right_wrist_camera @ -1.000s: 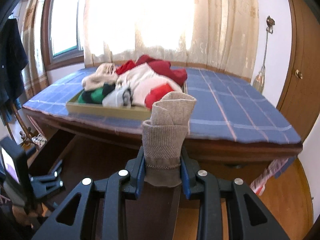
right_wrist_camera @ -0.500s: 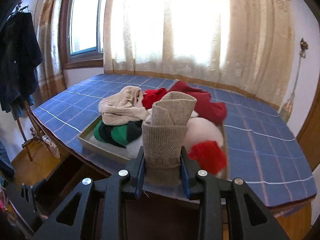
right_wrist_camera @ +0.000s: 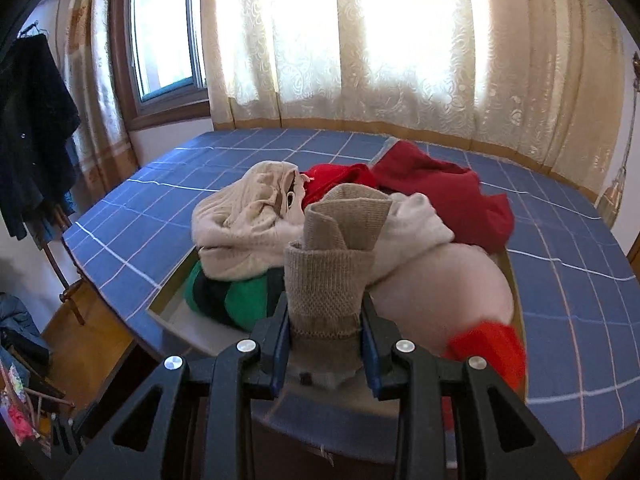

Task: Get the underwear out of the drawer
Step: 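Carry the beige sock over the tray and lower it onto the garments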

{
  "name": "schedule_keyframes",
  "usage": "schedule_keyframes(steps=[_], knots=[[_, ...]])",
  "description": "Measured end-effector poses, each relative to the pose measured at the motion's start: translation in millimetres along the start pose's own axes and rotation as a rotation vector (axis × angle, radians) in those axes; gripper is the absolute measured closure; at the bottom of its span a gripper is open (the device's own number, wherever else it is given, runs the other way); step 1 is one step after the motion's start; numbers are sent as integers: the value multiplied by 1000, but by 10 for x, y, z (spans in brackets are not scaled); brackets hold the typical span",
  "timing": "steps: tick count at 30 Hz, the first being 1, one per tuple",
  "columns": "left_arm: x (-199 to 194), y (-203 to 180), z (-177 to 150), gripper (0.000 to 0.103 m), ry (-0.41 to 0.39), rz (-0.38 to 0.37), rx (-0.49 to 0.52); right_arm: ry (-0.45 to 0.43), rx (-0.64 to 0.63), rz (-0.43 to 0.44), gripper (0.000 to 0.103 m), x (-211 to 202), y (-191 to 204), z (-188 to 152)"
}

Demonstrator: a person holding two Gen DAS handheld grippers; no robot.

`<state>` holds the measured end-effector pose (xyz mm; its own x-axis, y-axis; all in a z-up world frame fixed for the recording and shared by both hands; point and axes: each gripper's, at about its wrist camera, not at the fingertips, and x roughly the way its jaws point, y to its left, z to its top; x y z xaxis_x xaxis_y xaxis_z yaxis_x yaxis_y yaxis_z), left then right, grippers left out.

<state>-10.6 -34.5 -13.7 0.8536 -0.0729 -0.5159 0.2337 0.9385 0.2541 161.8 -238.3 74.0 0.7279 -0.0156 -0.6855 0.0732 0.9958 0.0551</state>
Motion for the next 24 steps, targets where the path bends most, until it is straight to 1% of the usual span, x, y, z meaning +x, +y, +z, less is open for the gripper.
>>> schedule_keyframes(steps=[9, 14, 20, 24], knots=[[24, 12, 10, 1, 7, -1, -7, 19, -15, -59, 70, 352, 45, 265], [46, 26, 18, 1, 14, -3, -13, 31, -43, -94, 70, 556, 153, 335], [65, 31, 21, 1, 27, -8, -27, 41, -60, -106, 69, 713, 313, 434], [84, 43, 24, 1, 39, -11, -36, 46, -36, -107, 68, 832, 392, 475]])
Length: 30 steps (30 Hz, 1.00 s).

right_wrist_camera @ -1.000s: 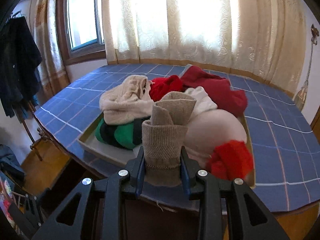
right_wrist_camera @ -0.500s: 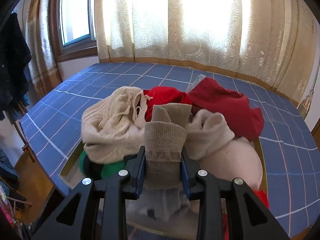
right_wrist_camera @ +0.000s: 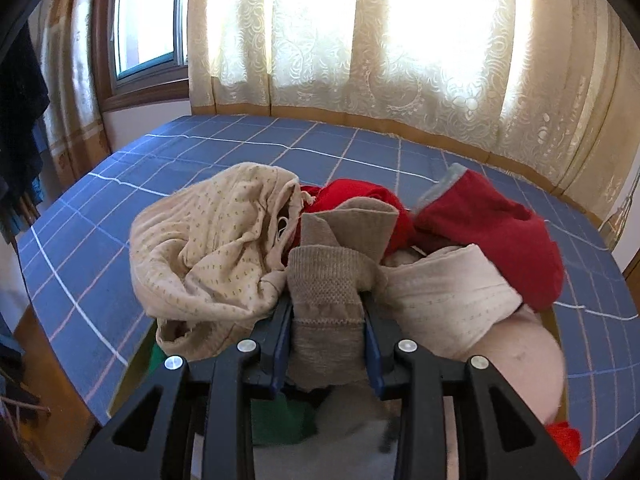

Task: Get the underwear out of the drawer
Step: 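Carry the beige sock over the tray and lower it onto the garments, then open the right gripper to release the beige sock into the tray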

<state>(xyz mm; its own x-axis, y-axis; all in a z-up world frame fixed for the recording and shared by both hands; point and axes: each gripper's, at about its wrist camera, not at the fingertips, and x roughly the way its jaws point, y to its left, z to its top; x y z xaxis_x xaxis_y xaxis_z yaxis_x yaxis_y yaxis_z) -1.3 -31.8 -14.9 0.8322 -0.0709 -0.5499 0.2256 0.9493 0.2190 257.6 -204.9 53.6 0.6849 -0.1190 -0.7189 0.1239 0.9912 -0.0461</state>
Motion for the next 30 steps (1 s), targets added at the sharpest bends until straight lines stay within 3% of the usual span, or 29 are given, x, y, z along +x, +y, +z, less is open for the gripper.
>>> schedule_keyframes(steps=[17, 23, 26, 28, 30], knots=[[39, 40, 7, 1, 47, -30, -37, -54, -84, -107, 65, 137, 270, -94], [22, 27, 1, 1, 43, -24, -36, -56, -125, -104, 62, 113, 275, -129], [19, 28, 1, 1, 50, -28, -34, -64, -150, -98, 56, 84, 260, -150], [20, 38, 2, 1, 54, -32, -42, -45, -131, -97, 38, 54, 192, -178], [21, 41, 2, 1, 53, -31, -42, -27, -81, -66, 36, 0, 75, -243]])
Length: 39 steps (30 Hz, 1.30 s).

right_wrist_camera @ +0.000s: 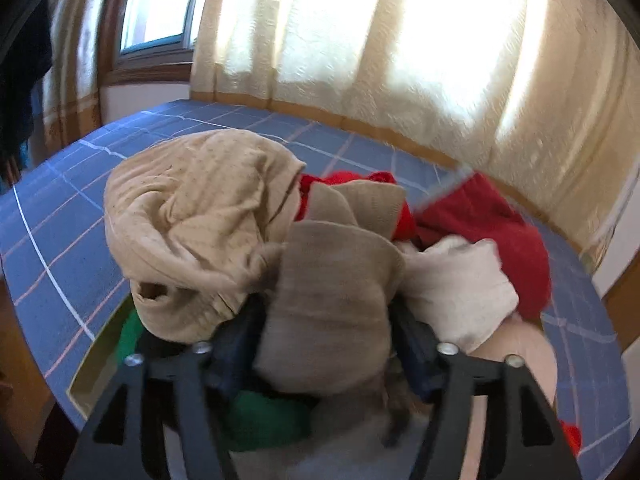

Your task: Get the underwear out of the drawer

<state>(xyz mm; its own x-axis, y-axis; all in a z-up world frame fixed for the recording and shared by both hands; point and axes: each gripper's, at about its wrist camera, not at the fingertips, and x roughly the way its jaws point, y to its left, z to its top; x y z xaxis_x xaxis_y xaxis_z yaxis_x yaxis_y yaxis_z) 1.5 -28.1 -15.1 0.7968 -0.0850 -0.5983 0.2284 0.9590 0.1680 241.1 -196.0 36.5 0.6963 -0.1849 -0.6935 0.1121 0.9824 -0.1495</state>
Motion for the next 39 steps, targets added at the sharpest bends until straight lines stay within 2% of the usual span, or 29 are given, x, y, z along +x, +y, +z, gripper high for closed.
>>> schedule_keyframes(steps=[2, 6, 15, 23, 34, 39], knots=[[-10, -8, -6, 1, -6, 5, 5, 3, 36, 45, 35, -53, -95, -61], [-11, -8, -11, 1, -16, 10, 6, -31, 80, 94, 28, -306, -236, -249], [-19, -1, -16, 1, -29, 8, 5, -51, 65, 139, 25, -762, -338, -589], [-56, -29, -39, 1, -64, 12, 33, -70, 192, 199, 25, -1114, -561, -1069], [-71, -42, -44, 1, -79, 28, 40, -90, 396, 131, 25, -1660, -939, -1744], [-70, -52, -45, 1, -79, 40, 41, -103, 453, 116, 25, -1906, -1026, -1942]])
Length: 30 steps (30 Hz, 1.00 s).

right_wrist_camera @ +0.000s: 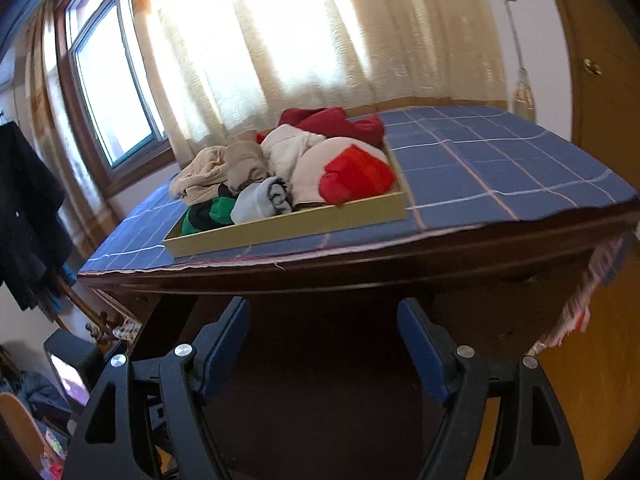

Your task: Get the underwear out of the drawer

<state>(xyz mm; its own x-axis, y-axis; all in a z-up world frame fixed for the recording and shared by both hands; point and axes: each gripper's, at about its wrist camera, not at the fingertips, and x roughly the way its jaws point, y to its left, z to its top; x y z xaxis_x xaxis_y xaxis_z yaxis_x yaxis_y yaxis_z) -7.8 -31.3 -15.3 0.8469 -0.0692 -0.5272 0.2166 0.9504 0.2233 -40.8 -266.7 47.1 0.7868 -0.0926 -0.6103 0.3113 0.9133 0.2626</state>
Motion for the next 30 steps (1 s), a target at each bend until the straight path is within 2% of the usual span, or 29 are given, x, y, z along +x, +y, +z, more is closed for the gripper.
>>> schedule_keyframes(steps=[5, 9, 11, 16, 21, 24, 27, 30], knots=[[-8, 47, 13, 1, 10, 4, -39, -93, 17, -79, 25, -360, -4, -150], [-114, 112, 49, 1, 9, -20, -70, -152, 19, -95, 23, -526, 70, -221], [-259, 105, 94, 1, -25, -29, -60, -169, 26, -86, 22, -575, 99, -230], [-691, 47, 239, 1, -107, -21, 5, -182, 37, -57, 22, -652, 145, -222], [-1065, 148, 419, 1, -96, -64, -22, -189, 16, -70, 22, -743, 247, -240], [-1212, 220, 478, 1, -102, -49, -28, -198, 4, -76, 22, -790, 336, -307], [-1285, 247, 489, 1, -112, -36, -26, -213, -18, -55, 22, -820, 448, -396], [-1336, 302, 481, 0, -108, -72, -50, -229, -61, -56, 22, -842, 575, -445]])
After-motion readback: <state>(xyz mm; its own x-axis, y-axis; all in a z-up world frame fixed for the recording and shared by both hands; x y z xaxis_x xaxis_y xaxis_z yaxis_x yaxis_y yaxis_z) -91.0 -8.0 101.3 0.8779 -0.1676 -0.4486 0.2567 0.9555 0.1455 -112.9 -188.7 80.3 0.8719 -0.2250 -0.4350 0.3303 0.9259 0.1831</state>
